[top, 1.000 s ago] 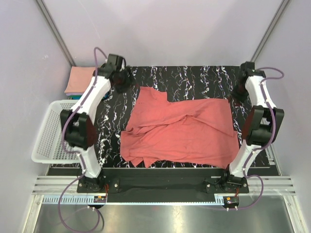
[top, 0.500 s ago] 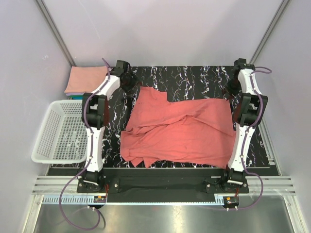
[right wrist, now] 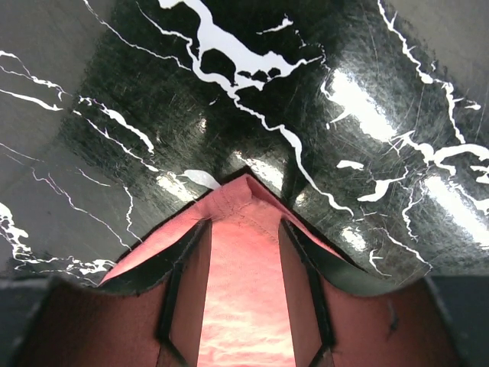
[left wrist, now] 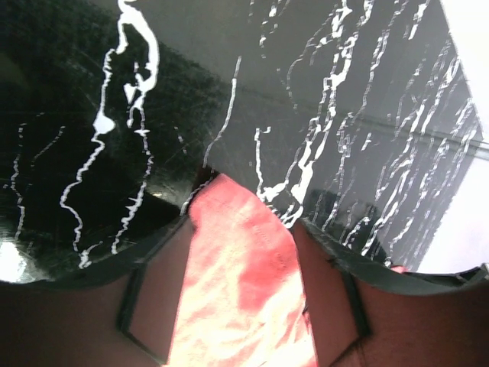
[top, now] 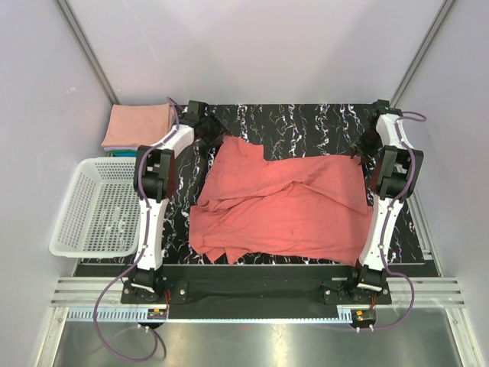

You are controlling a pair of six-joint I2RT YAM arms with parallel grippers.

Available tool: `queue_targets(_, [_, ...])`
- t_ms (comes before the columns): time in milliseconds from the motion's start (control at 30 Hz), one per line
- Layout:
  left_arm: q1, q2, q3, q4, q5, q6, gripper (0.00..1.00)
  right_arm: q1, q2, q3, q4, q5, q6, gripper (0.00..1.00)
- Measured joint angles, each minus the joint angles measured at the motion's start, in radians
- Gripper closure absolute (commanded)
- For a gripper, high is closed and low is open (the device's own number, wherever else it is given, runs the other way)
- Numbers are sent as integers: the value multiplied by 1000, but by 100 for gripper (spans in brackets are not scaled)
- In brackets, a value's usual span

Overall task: Fold and stack the t-shirts
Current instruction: Flatten the tshirt out

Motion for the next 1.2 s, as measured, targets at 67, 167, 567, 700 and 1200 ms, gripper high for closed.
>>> queue_targets(67, [0,6,5,-10,-1,2,55,0,0,0,3,3,-13,52])
queue_targets(167, [0,25,20,-19,-2,4,82,0,0,-2,11,6,-32,50])
queue_targets(567, [-12,-34,-40,-145,-55,42,100,0,-26,-62,45,4,-73,46])
queue_targets(700, [-29,-171,-219,-209,-137,86,100,0,-129,-243,89,3,-84,46])
queue_targets(1200, [-23,-461,-464,-310,-199,217,40,0,-311,-534,119,-23,-119,45])
